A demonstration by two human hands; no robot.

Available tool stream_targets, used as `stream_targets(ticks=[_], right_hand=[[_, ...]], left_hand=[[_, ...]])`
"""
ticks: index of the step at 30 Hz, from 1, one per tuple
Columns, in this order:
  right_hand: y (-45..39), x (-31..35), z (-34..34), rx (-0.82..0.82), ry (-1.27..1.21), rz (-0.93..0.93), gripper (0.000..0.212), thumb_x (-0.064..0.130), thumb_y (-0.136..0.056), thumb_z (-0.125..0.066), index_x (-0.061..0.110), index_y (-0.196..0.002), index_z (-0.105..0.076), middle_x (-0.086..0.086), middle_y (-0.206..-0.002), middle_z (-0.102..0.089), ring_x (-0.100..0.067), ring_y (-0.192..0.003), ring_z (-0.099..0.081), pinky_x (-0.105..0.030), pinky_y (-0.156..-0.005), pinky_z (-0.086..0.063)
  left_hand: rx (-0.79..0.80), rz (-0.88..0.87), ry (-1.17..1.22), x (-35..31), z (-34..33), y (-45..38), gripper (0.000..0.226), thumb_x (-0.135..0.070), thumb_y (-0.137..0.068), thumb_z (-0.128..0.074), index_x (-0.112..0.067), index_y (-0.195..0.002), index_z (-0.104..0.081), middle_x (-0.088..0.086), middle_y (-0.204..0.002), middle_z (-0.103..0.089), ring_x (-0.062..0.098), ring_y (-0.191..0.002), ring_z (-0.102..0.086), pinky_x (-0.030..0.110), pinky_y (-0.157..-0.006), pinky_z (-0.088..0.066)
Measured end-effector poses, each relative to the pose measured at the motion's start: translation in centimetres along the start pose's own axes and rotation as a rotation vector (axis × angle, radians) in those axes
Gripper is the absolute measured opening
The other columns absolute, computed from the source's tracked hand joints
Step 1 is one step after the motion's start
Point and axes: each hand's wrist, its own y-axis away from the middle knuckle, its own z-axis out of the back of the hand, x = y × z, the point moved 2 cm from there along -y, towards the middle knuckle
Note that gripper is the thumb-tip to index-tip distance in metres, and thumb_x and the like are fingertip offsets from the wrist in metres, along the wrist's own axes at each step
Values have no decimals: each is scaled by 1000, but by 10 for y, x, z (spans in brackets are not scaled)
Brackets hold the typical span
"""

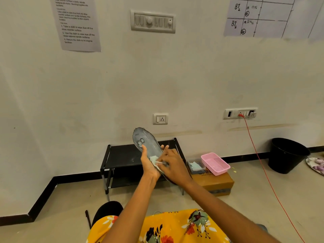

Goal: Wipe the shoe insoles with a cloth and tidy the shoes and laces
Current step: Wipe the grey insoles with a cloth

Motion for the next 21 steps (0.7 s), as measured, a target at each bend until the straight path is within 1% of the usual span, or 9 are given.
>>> stream_targets(ticks=[2,5,6,8,10,12,15,18,21], right_hand=[[-1,-6,7,-4,89,64,27,36,-86,-54,19,-95,-73,-4,-103,-64,-22,-97,-51,-35,-79,-44],[-13,-18,16,-144,136,-178,20,30,-88,-59,21,-100,-71,-2,-102,-63,-21,-98,-48,-33,-78,-39],[-14,-14,14,-148,122,-184,20,28,-88,-58,19,-101,-70,-3,-102,-62,-21,-97,-48,-33,-78,-40],[-8,-1,4,-71,53,-31,21,28,-87,-59,16,-98,-72,-5,-101,-63,-20,-95,-48,-33,-77,-44],[2,1,5,49,-5,69,33,40,-85,-54,16,-96,-73,-3,-96,-64,-18,-94,-48,-32,-77,-44],[-4,-15,13,13,49,-19,37,45,-83,-51,19,-96,-73,-2,-94,-63,-20,-94,-49,-35,-76,-43],[-7,-15,13,-120,63,-185,19,27,-85,-60,18,-96,-72,-4,-95,-62,-20,-93,-48,-34,-76,-41],[2,1,6,-14,-40,-39,19,25,-84,-62,15,-95,-73,-3,-96,-62,-11,-90,-42,-28,-76,-41],[-7,-15,18,19,95,-52,24,33,-84,-59,16,-96,-73,-2,-95,-61,-15,-92,-44,-33,-77,-41]], left_hand=[[21,3,34,-2,0,-1,75,-69,-83,-41,0,-106,-60,21,-105,-65,32,-101,-59,45,-102,-41],[23,-8,12,4,-8,-1,78,-68,-86,-36,2,-112,-56,25,-104,-66,34,-103,-59,44,-96,-43],[21,-11,12,4,-10,-2,79,-69,-86,-35,3,-112,-57,25,-104,-66,34,-102,-59,43,-95,-44],[9,-26,39,-2,-5,-2,78,-69,-85,-36,2,-109,-58,24,-107,-64,33,-100,-59,44,-98,-42],[9,-33,53,-6,1,-1,78,-69,-84,-38,2,-110,-57,23,-112,-60,33,-103,-59,44,-98,-44],[15,-29,33,-3,1,2,79,-68,-86,-35,2,-115,-55,25,-116,-59,34,-109,-57,45,-96,-46],[24,-9,3,3,-8,3,79,-69,-86,-31,2,-112,-56,26,-114,-60,34,-105,-58,44,-93,-46],[23,-14,21,-4,-6,0,80,-70,-86,-32,2,-108,-58,25,-110,-61,33,-98,-61,43,-95,-46],[27,-42,20,-2,-3,0,80,-69,-88,-30,3,-111,-57,26,-107,-64,35,-106,-58,46,-102,-40]])
